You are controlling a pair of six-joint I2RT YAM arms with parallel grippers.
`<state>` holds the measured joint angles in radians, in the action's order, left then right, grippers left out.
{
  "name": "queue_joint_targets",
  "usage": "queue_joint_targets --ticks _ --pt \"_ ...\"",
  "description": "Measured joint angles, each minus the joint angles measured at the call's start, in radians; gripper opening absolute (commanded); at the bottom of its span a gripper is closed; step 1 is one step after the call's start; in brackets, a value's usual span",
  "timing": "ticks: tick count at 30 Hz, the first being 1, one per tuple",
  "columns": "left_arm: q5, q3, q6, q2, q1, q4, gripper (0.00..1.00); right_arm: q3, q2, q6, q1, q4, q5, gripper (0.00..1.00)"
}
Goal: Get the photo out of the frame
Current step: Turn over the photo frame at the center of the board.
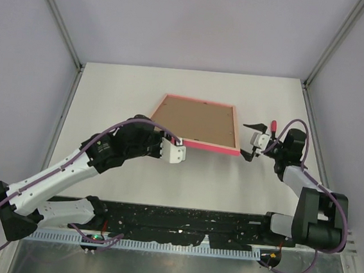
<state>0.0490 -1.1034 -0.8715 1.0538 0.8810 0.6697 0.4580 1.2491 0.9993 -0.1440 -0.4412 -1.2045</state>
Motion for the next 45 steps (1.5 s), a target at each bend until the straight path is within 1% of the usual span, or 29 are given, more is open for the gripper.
queue_joint_targets --ticks 8,11,13,14,18,20,26,32,36,45 --pt "-0.008 0.000 0.000 0.000 -0.008 0.003 0.02 0.091 0.140 -0.056 0.086 -0.092 0.010 0.91" --pt "-0.013 0.000 0.000 0.000 -0.016 0.004 0.02 0.116 0.185 -0.066 0.117 -0.111 0.014 0.88" --pt "-0.016 0.000 0.000 0.000 -0.021 0.005 0.02 0.130 0.206 -0.070 0.132 -0.116 0.016 0.84" --pt "-0.021 0.000 0.000 0.000 -0.024 0.005 0.02 0.135 0.212 -0.074 0.145 -0.121 0.018 0.77" --pt "-0.034 0.000 0.000 0.000 -0.035 0.006 0.02 0.140 0.229 -0.089 0.178 -0.151 0.023 0.65" --pt "-0.036 -0.003 -0.001 0.002 -0.042 0.011 0.02 0.140 0.233 -0.095 0.187 -0.159 0.025 0.63" --pt "-0.054 -0.020 0.001 0.013 -0.061 0.017 0.02 0.140 0.233 -0.098 0.191 -0.204 0.027 0.48" --pt "-0.092 -0.071 0.009 0.027 -0.091 0.037 0.02 0.134 0.221 -0.089 0.192 -0.249 0.032 0.43" --pt "-0.122 -0.114 0.026 0.040 -0.111 0.069 0.02 0.117 0.171 -0.117 0.193 -0.249 0.039 0.41" --pt "-0.204 -0.298 0.105 0.095 -0.151 0.184 0.02 0.114 0.069 -0.246 0.195 -0.262 0.030 0.21"
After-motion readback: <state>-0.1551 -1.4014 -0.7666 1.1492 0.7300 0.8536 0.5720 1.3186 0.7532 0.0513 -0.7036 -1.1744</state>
